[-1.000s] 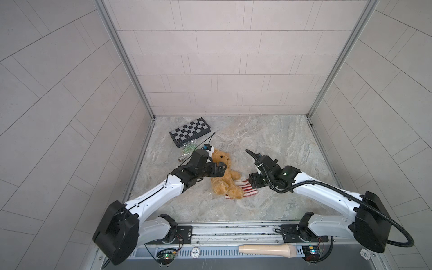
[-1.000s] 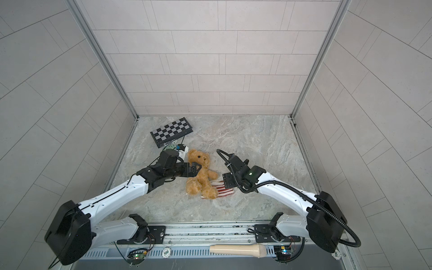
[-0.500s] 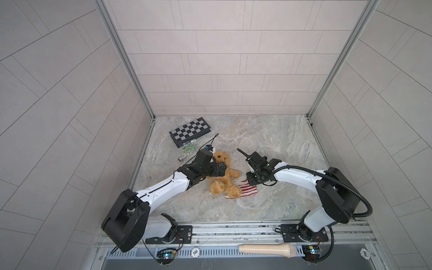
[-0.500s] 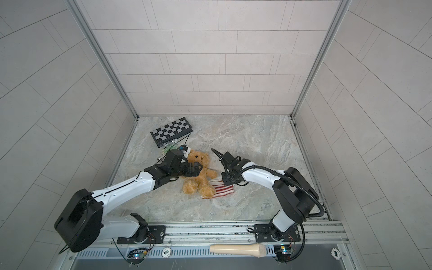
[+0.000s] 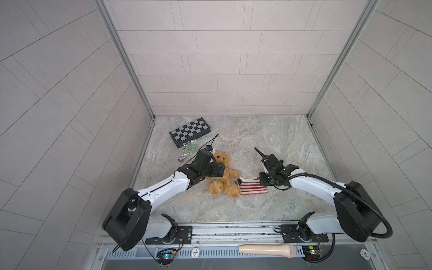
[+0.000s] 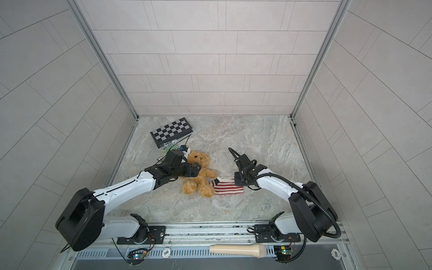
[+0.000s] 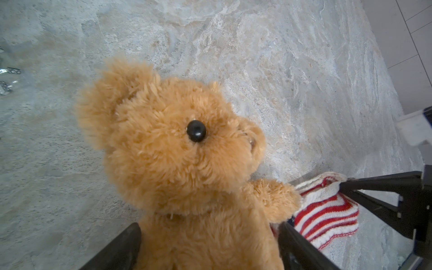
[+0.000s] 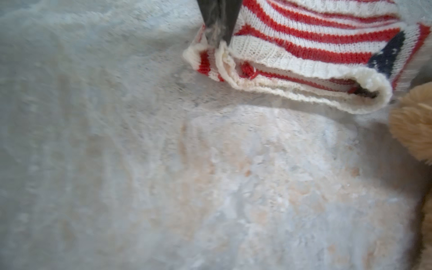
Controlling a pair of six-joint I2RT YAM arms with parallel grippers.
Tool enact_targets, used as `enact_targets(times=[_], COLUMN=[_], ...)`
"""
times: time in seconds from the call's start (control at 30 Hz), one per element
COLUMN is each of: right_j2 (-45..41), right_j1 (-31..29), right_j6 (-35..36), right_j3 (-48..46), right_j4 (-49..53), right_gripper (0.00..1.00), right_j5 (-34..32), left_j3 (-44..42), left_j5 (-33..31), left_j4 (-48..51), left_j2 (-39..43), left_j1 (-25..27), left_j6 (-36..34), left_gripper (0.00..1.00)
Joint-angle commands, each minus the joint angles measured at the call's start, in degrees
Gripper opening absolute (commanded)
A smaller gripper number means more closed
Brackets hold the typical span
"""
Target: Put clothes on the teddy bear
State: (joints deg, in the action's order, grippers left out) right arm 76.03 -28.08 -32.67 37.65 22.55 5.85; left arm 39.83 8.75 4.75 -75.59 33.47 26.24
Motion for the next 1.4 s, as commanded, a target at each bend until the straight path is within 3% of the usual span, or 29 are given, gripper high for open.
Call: enact_targets(times=[0.0, 0.3, 0.6, 0.73, 0.9, 1.07, 1.2, 1.37], right_j2=[-3.06, -7.14, -15.66, -18.63, -15.31, -8.34, -1.47, 3.42], right_j1=[2.0, 6.36, 6.22, 4.76, -2.97, -10.0, -12.77, -15.85], right_j6=[-2.6, -6.67, -2.03, 1.11, 2.77, 2.82, 0.97, -0.25], right_j3=[-1.83, -7.35, -2.93, 1.19, 8.35, 10.1, 12.78, 12.59], right_j4=[-0.55, -4.12, 2.51, 5.33, 6.14, -4.84, -7.05, -11.31], right_gripper=[0.0, 0.01, 0.44, 0.58, 0.59, 0.58, 0.57, 0.55], right_j5=[-1.52, -1.53, -3.25, -4.26, -4.08, 2.74, 7.72, 9.33], left_j3=[1.16, 3.16, 4.93, 3.59, 2.72, 2.73, 2.24, -1.04], left_j5=[-0.97, -1.7, -2.37, -0.22, 2.13, 2.45, 2.81, 6.35], left_j4=[1.96, 6.17, 8.37, 6.14, 3.26, 3.92, 5.94, 6.11], left_j2=[-0.09, 0.56, -0.09, 1.38, 3.48, 6.66, 9.74, 13.85], left_j1=[-0.42, 0.05, 2.56, 2.56, 2.56, 2.47, 1.43, -2.05], left_j6=[-2.08, -5.39, -5.56, -4.0, -1.8, -0.45, 0.46, 1.83], left_gripper=[0.94, 0.93, 0.94, 0.93, 0.95, 0.97, 0.98, 0.96])
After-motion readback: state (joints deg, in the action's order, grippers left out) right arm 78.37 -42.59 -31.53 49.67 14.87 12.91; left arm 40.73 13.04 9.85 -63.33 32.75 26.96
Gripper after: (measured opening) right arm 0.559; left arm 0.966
